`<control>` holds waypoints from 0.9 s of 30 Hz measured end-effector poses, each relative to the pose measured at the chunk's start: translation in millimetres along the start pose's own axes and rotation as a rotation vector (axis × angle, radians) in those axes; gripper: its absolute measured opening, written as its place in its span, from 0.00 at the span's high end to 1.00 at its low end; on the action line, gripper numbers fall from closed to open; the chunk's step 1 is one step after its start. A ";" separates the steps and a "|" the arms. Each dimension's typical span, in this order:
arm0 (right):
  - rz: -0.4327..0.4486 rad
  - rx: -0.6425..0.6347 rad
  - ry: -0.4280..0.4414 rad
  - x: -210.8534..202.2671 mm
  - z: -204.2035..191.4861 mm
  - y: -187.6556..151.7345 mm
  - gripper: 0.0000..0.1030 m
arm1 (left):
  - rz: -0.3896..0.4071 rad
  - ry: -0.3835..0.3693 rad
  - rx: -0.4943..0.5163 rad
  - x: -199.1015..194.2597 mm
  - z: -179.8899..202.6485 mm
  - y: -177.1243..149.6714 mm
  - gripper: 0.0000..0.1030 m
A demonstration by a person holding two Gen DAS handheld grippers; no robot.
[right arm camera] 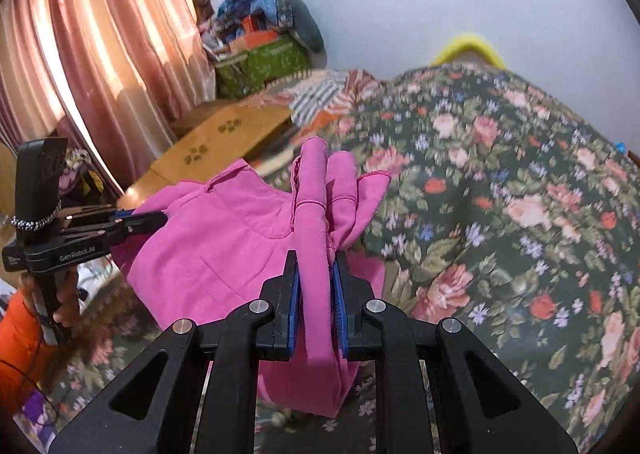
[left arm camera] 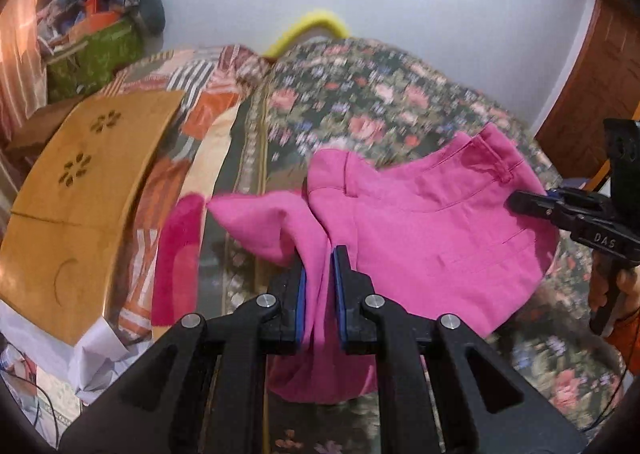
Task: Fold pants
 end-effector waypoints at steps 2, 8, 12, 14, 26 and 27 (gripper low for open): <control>-0.037 0.001 -0.002 10.4 1.9 -7.3 0.87 | -0.019 0.005 -0.007 7.2 -7.5 -5.4 0.88; -0.118 0.029 0.010 25.9 12.8 -22.8 0.81 | -0.050 0.017 -0.032 10.6 -17.1 -11.9 0.78; -0.173 0.015 -0.012 35.8 12.7 -29.2 0.76 | -0.062 0.070 -0.049 10.7 -27.3 -19.4 0.67; -0.191 0.008 -0.020 39.8 11.0 -32.5 0.73 | -0.069 0.079 -0.063 10.8 -33.6 -22.9 0.64; -0.205 -0.002 -0.153 21.5 28.1 -28.6 0.58 | -0.067 0.187 -0.091 -7.9 -45.2 -31.3 0.58; -0.198 0.009 -0.155 15.6 30.6 -27.8 0.58 | -0.066 0.173 -0.105 -13.2 -46.0 -32.1 0.58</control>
Point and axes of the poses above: each gripper's, at about its wrist camera, not at the fingertips, and x roughly the way its jaws point, z to its right, y to its top, the point moved 1 cm from there along x, roughly the way its jaws point, and after that the axes turned 9 degrees about -x, right-handed, at the moved point
